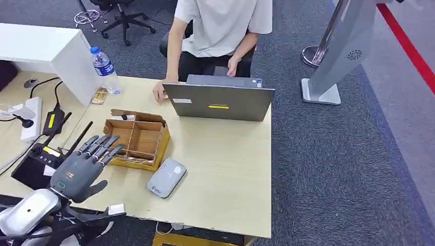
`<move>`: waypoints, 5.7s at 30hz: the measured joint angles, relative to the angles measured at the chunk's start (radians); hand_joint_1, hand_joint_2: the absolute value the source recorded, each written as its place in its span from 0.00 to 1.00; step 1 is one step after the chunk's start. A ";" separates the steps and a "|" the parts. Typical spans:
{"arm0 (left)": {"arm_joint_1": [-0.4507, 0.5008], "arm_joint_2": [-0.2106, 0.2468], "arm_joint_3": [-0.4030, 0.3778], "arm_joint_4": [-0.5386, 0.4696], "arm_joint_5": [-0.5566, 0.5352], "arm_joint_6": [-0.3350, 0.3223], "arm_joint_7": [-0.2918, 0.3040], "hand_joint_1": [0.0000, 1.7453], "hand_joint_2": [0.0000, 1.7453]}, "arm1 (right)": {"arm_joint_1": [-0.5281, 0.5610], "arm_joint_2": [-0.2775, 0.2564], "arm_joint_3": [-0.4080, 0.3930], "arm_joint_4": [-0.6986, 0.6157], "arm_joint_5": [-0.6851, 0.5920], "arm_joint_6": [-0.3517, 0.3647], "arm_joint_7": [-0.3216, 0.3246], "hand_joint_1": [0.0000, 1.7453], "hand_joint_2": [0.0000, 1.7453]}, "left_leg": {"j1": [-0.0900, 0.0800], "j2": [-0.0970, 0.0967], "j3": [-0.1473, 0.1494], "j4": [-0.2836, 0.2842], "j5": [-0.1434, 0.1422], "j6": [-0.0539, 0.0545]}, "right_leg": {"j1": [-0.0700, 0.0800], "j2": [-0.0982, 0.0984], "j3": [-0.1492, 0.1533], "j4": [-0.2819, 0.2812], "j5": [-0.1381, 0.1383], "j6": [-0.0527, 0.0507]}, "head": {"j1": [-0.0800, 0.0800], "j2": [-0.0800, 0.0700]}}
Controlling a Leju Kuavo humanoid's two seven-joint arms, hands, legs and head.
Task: Pass the card to the sensor for recognition and then transmit it.
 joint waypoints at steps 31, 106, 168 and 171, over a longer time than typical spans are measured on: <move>-0.243 -0.310 -0.049 0.457 -0.099 0.190 0.001 0.00 1.00 | -0.015 0.000 0.000 0.000 0.066 0.021 -0.007 0.00 1.00 | -0.001 -0.001 0.001 0.000 0.000 0.000 | -0.001 0.000 0.001 0.000 0.000 0.000 | 0.000 0.000; -0.406 -0.316 -0.047 0.118 -0.046 0.496 -0.103 1.00 1.00 | -0.042 -0.003 -0.014 0.000 0.160 0.031 0.004 0.00 1.00 | -0.001 -0.007 -0.001 0.000 0.007 0.002 | -0.001 -0.007 0.001 0.000 0.006 0.000 | 0.002 0.000; -0.604 -0.142 0.812 0.989 1.093 0.181 -0.607 0.00 1.00 | -0.061 0.003 0.081 0.002 0.128 0.032 0.012 0.00 1.00 | 0.001 0.010 0.002 -0.007 0.004 -0.007 | 0.000 0.011 -0.002 0.002 0.004 -0.005 | -0.001 0.000; -0.527 -0.065 1.075 1.160 1.355 0.005 -0.575 0.00 1.00 | -0.056 -0.003 0.081 0.002 0.129 0.033 0.015 0.00 1.00 | 0.000 0.016 0.009 -0.009 -0.001 -0.009 | -0.001 0.018 0.000 0.001 0.001 -0.007 | -0.002 0.000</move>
